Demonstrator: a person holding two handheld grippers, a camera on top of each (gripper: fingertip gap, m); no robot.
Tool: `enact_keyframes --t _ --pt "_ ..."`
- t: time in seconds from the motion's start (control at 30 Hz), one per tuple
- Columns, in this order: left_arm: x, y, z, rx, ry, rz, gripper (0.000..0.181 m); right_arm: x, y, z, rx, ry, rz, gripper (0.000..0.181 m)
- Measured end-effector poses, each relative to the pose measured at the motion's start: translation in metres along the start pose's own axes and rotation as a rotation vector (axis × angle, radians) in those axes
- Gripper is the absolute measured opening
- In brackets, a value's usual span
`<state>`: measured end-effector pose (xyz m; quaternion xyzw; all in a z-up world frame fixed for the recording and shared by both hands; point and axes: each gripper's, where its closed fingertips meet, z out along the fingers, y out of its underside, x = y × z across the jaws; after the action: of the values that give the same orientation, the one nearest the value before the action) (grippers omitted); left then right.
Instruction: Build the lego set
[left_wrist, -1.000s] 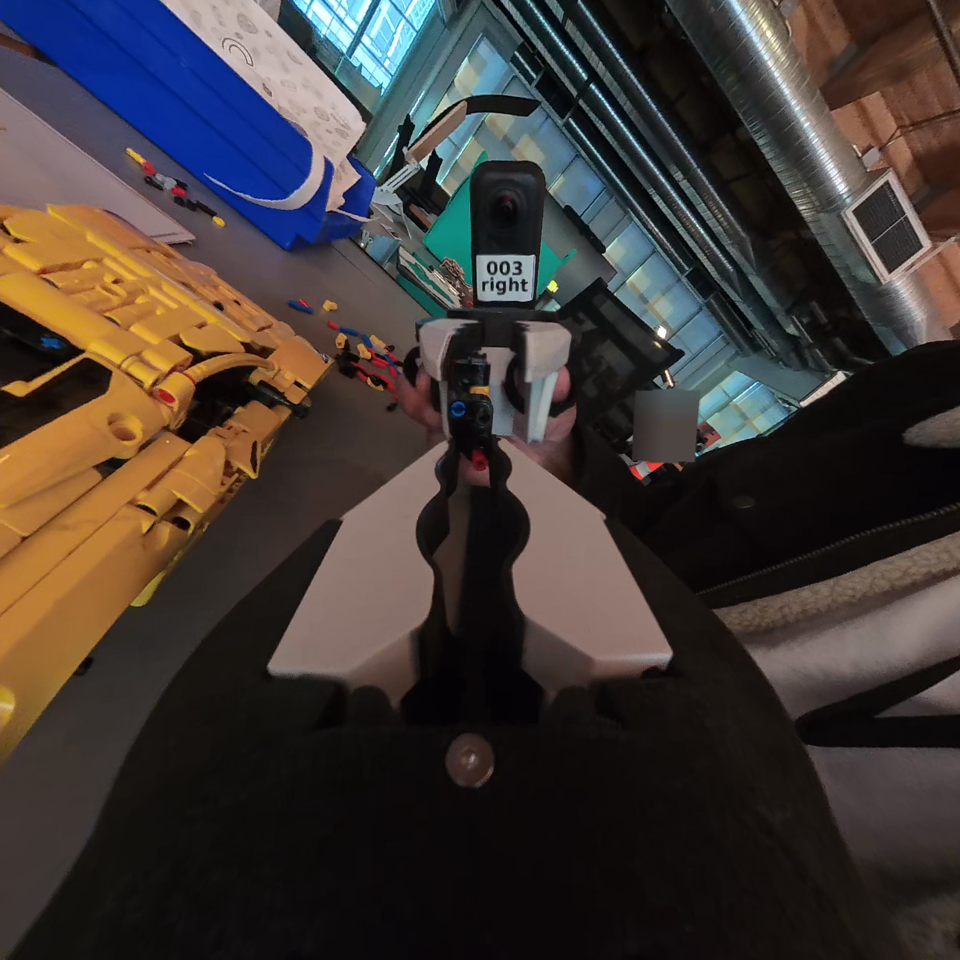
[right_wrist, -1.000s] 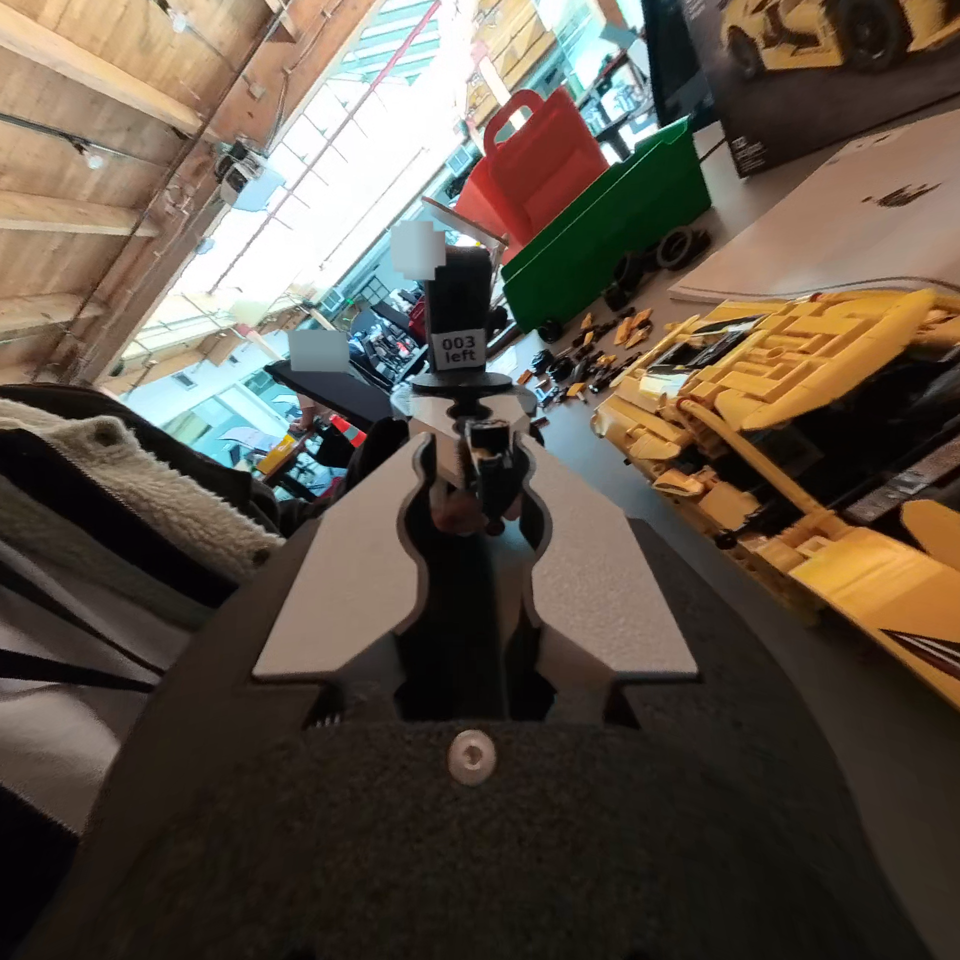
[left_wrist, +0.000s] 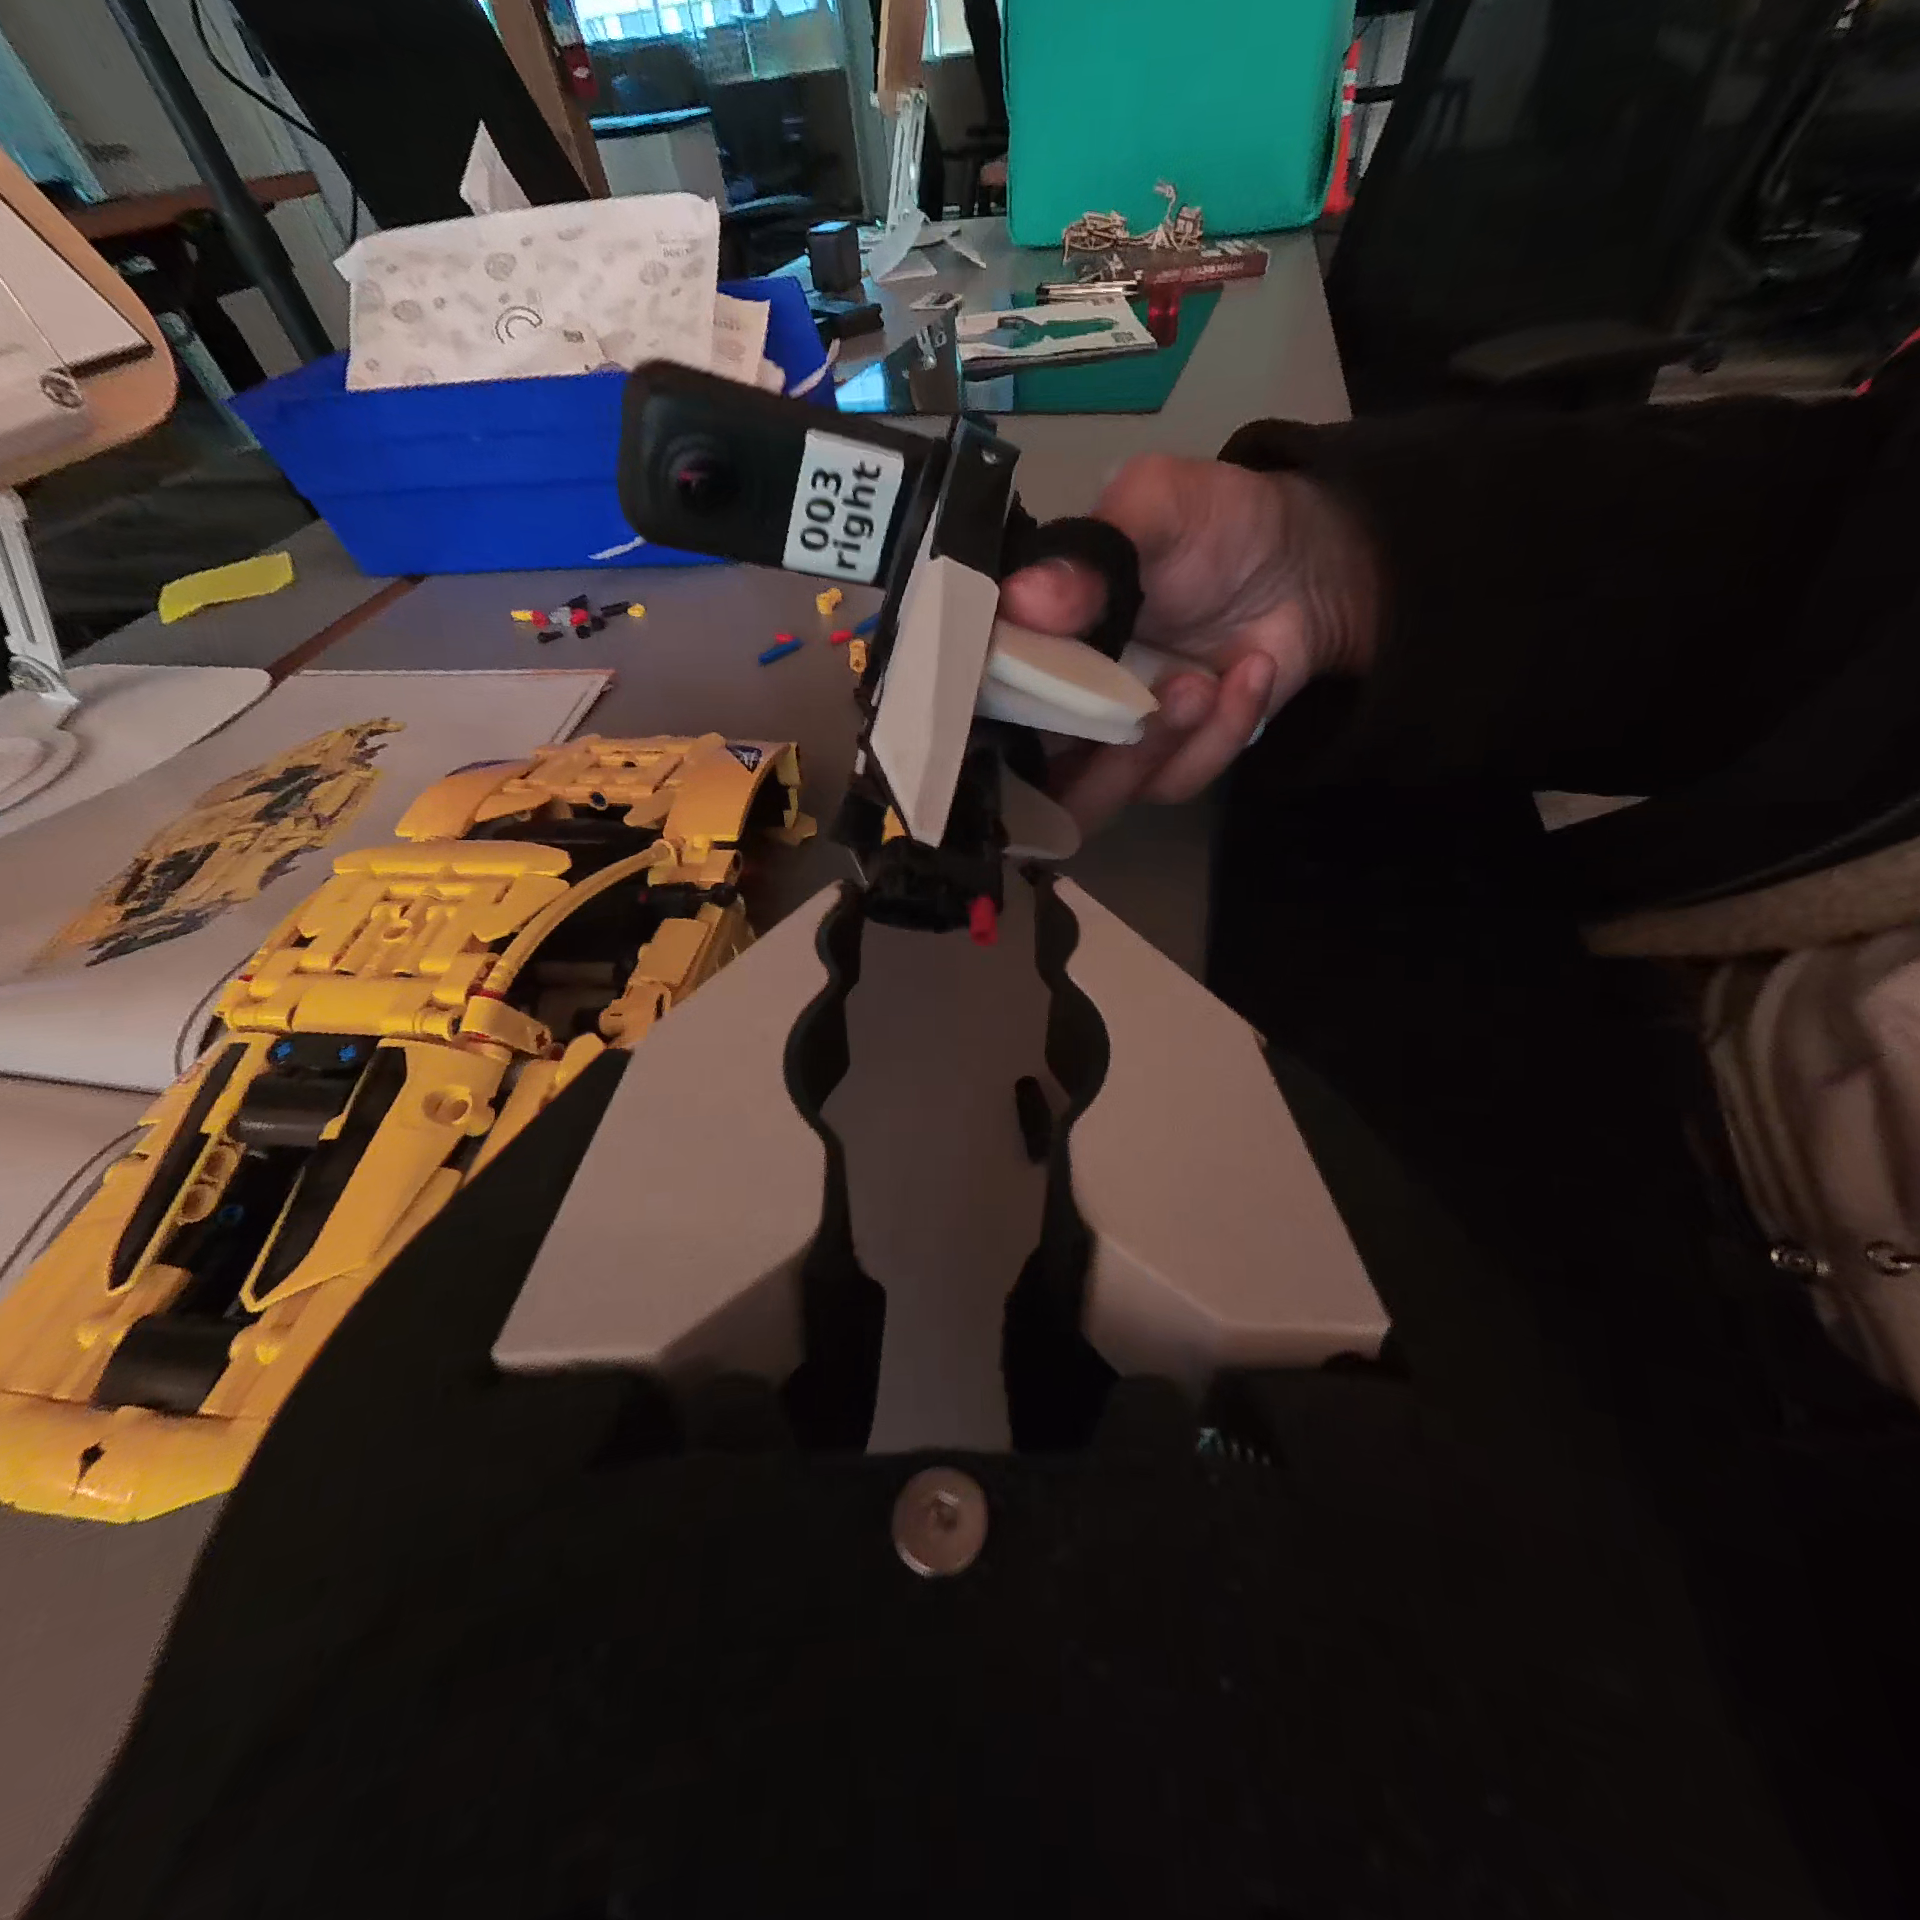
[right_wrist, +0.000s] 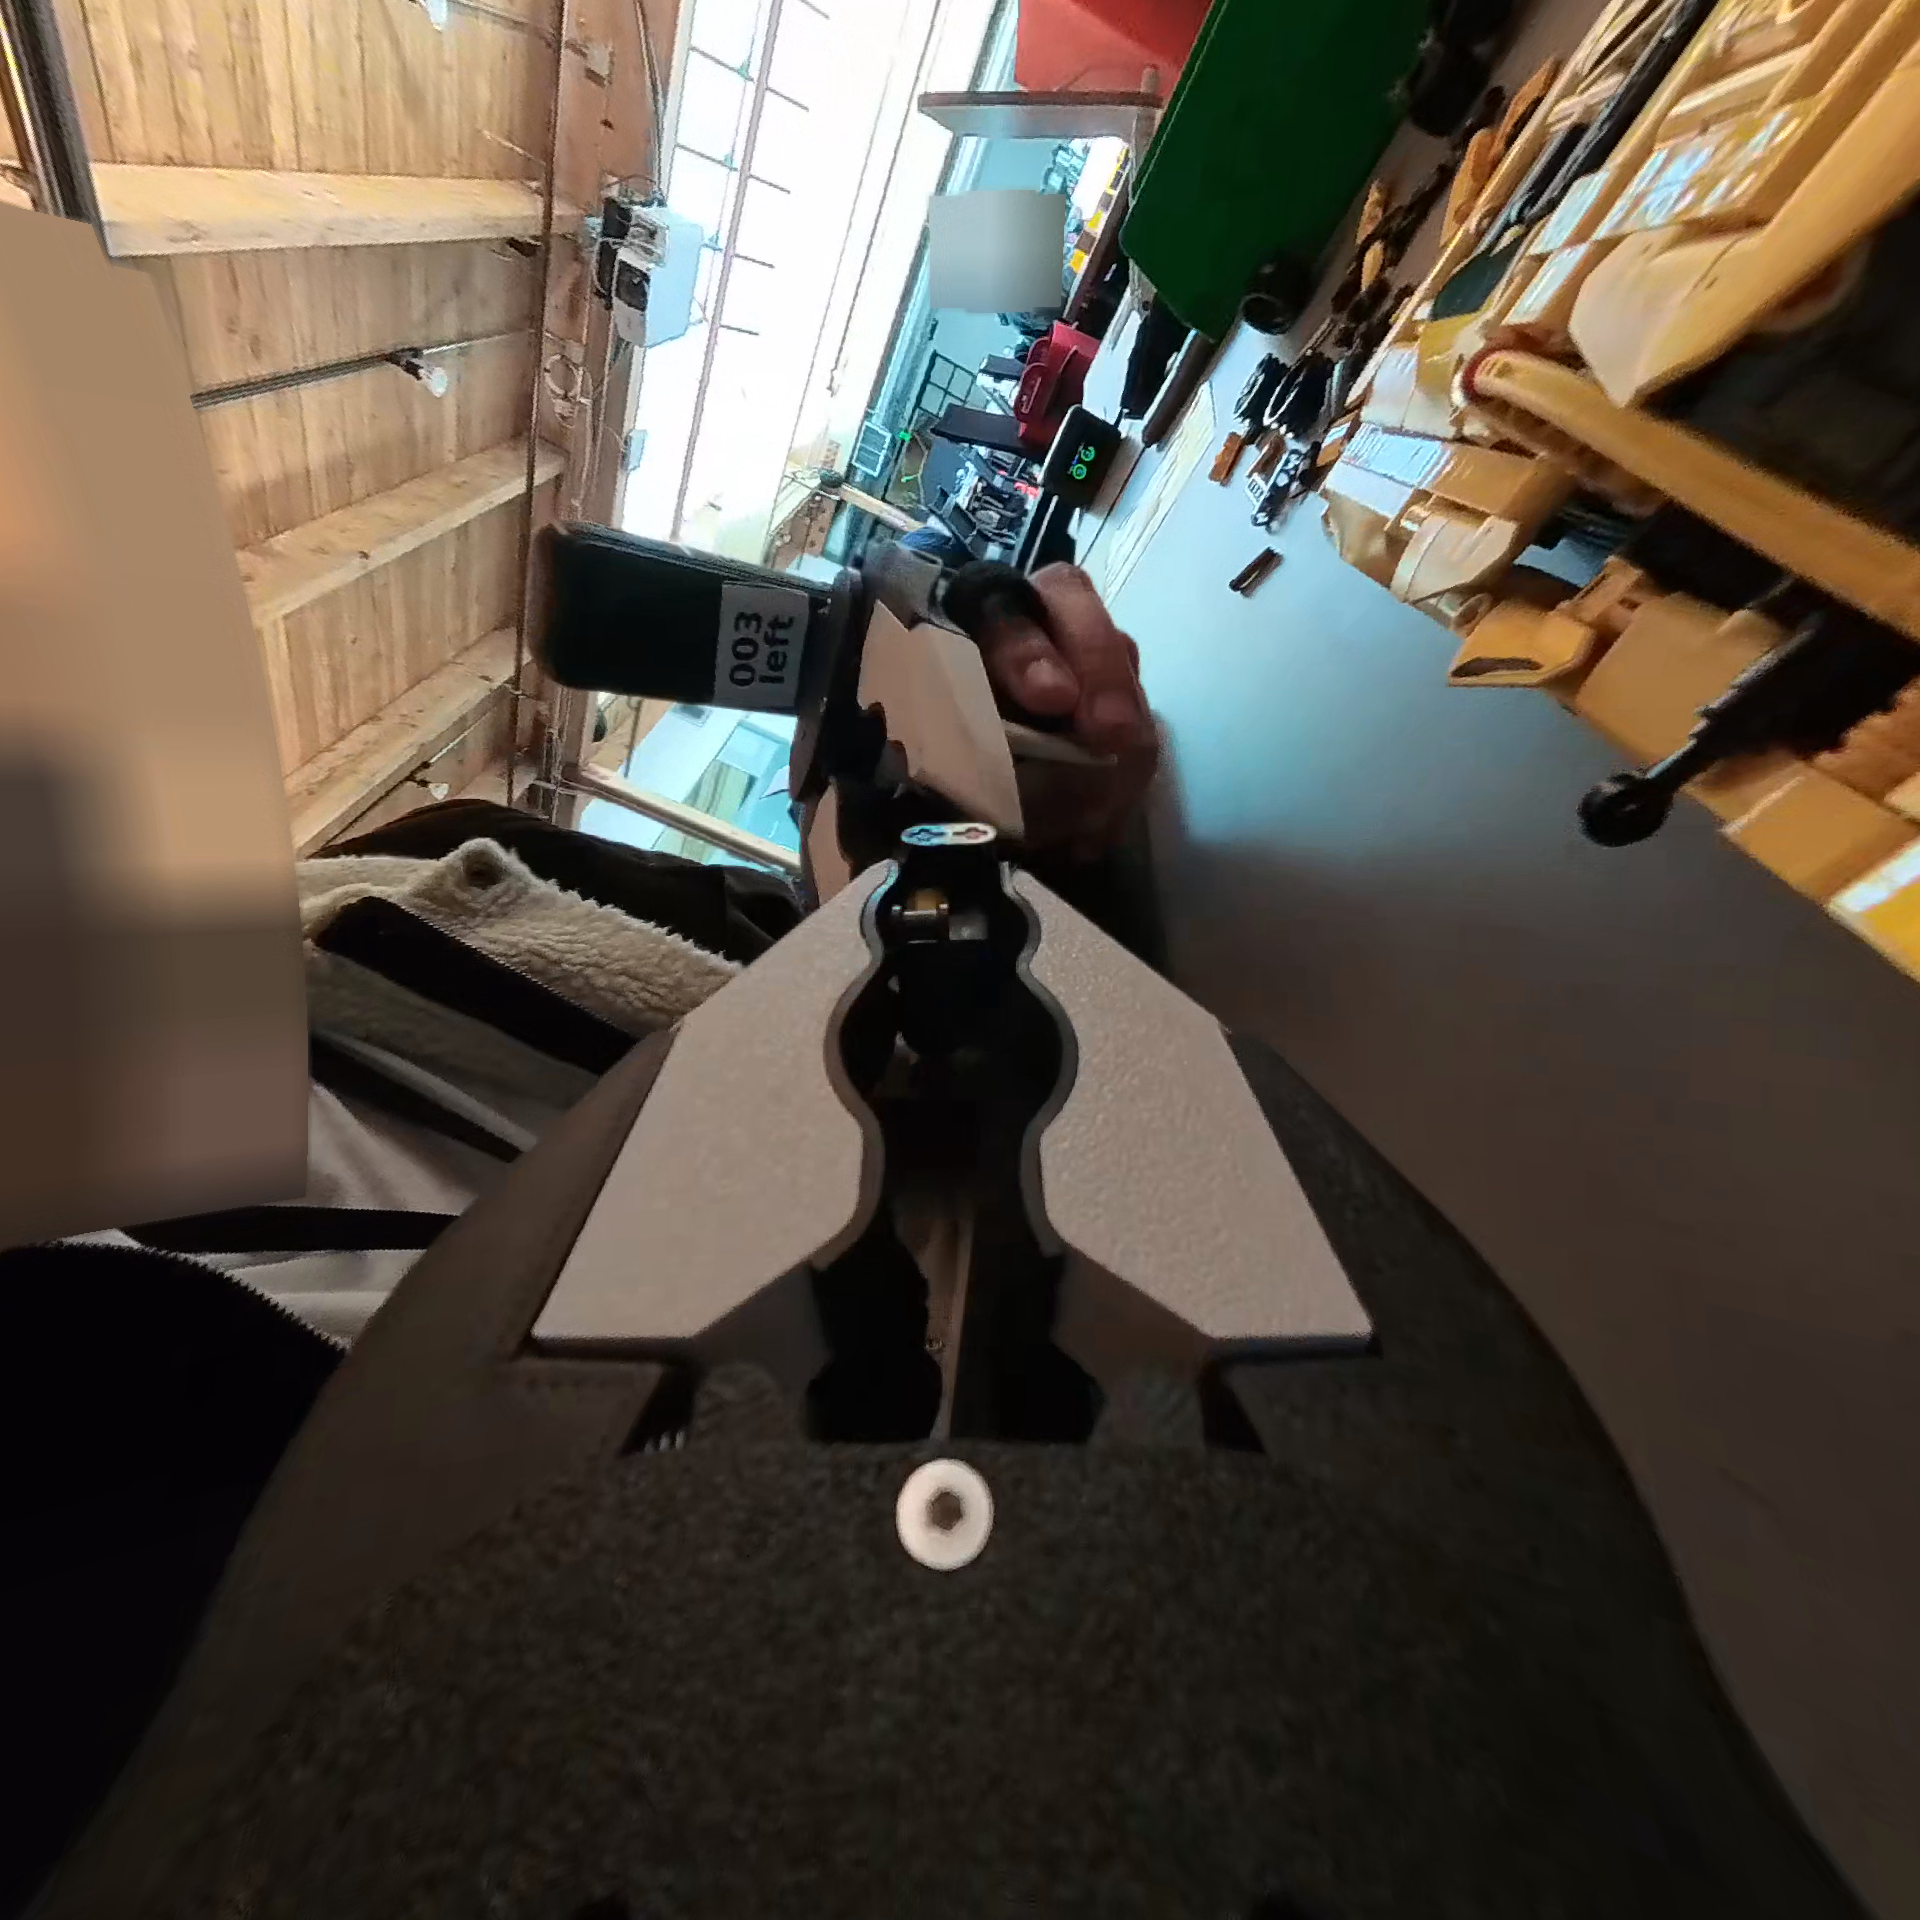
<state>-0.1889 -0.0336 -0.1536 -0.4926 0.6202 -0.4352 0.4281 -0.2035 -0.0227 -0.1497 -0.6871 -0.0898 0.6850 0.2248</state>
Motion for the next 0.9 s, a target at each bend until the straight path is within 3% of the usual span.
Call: enact_keyframes --t 0.2,0.3,0.43,0.63,0.73,0.8,0.9 --pt "-0.003 0.004 0.001 -0.039 -0.058 0.1 0.026 0.005 0.0 0.003 0.004 0.026 -0.009 0.015" --pt "-0.013 0.001 -0.002 -0.025 -0.111 0.12 0.026 0.004 0.002 0.003 0.001 0.021 -0.006 0.024" --pt "-0.01 0.006 0.002 -0.051 -0.102 0.146 0.026 0.008 0.004 0.005 -0.016 0.052 -0.029 0.014" --pt "-0.012 0.007 0.003 -0.049 -0.117 0.087 0.027 0.007 0.002 0.0 -0.036 0.122 -0.129 0.014" --pt "-0.019 0.005 -0.003 -0.023 -0.121 -0.026 0.022 0.01 -0.018 -0.038 0.077 0.244 -0.176 0.014" --pt "-0.006 0.005 0.001 -0.016 -0.003 -0.14 0.019 0.012 -0.034 -0.079 0.2 0.362 -0.243 0.014" --pt "0.012 0.025 0.025 -0.171 0.11 -0.203 0.02 0.009 -0.045 -0.13 0.396 0.455 -0.29 0.014"
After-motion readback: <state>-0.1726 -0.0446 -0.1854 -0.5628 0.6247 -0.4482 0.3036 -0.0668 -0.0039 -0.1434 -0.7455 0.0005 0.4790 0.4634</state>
